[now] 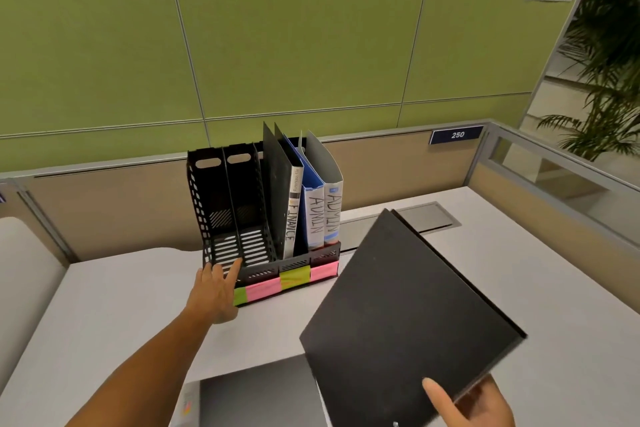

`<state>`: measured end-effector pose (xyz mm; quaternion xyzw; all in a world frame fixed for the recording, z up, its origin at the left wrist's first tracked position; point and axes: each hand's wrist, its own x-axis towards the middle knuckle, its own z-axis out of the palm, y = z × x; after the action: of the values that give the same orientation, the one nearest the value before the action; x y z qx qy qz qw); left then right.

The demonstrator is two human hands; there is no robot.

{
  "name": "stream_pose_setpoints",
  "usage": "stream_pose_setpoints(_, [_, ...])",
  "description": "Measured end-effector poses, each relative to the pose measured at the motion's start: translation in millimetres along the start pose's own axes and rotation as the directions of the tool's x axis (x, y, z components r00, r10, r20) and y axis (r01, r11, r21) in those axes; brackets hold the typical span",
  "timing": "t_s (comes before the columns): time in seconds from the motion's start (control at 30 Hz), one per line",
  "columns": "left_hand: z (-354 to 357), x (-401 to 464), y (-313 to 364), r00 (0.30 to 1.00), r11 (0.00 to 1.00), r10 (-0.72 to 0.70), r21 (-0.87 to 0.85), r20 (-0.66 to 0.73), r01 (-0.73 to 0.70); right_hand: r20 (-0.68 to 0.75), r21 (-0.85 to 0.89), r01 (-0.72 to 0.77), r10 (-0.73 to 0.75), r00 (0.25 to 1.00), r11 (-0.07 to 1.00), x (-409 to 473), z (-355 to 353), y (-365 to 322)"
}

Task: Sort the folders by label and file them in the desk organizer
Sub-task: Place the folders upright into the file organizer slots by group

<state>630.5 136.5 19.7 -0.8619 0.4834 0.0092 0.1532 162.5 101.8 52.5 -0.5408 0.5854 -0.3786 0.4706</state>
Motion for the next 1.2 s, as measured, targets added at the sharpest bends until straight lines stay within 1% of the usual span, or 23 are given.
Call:
stream_pose_setpoints(0.13, [-2,-1,0,1.0,1.0,-0.008,0.002,0.008,0.008,-0.012,0.187,-0.105,0.109,0.994,0.977,0,16,8])
stream_pose_setpoints(0.2, [-3,-2,0,1.0,1.0,-0.011,-0.001,0.011,0.011,-0.047,0.219,-0.087,0.1,0.994,0.972,-3,24,1])
stream_pose_setpoints(0.23, [-4,-3,0,1.0,1.0,-0.011,-0.004,0.013,0.011,-0.067,0.196,-0.046,0.06,0.996,0.98,-6,28,-5])
stream_pose_setpoints(0.3, [-5,-3,0,1.0,1.0,-0.009,-0.008,0.014,0.009,-0.104,0.128,0.084,-0.071,0.992,0.988,-11,33,-21])
stream_pose_setpoints(0.37, [-5,-4,0,1.0,1.0,-0.006,-0.013,0.015,0.007,-0.116,0.119,0.215,-0.202,0.973,0.969,-15,36,-43])
stream_pose_setpoints(0.47, [-5,-4,0,1.0,1.0,-0.001,-0.007,0.014,0.001,-0.087,0.169,0.356,-0.346,0.934,0.919,-17,39,-83])
stream_pose_setpoints(0.57, [-5,-4,1,1.0,1.0,-0.002,-0.013,0.011,0.002,-0.024,0.188,0.474,-0.479,0.878,0.86,-20,44,-120])
stream_pose_setpoints(0.63, [-4,-5,0,1.0,1.0,-0.006,-0.017,0.014,0.006,0.016,0.174,0.512,-0.522,0.853,0.841,-21,51,-135])
stream_pose_setpoints(0.7, [-5,-5,0,1.0,1.0,-0.009,-0.016,0.014,0.009,0.039,0.119,0.558,-0.566,0.824,0.821,-21,59,-146])
stream_pose_setpoints(0.77, [-5,-6,1,1.0,1.0,-0.011,-0.013,0.014,0.011,0.036,0.047,0.607,-0.609,0.792,0.793,-22,64,-156])
stream_pose_setpoints(0.9, [-5,-6,2,1.0,1.0,-0.009,-0.021,0.01,0.01,0.023,-0.005,0.644,-0.644,0.765,0.765,-20,70,-169])
stream_pose_setpoints(1.03, [-6,-5,2,1.0,0.999,-0.011,-0.036,0.016,0.012,0.024,0.014,0.675,-0.675,0.738,0.738,-13,81,-176])
stream_pose_setpoints(1.2, [-7,-6,3,0.999,0.998,-0.021,-0.053,0.024,0.022,0.034,0.081,0.695,-0.699,0.715,0.715,-7,106,-198])
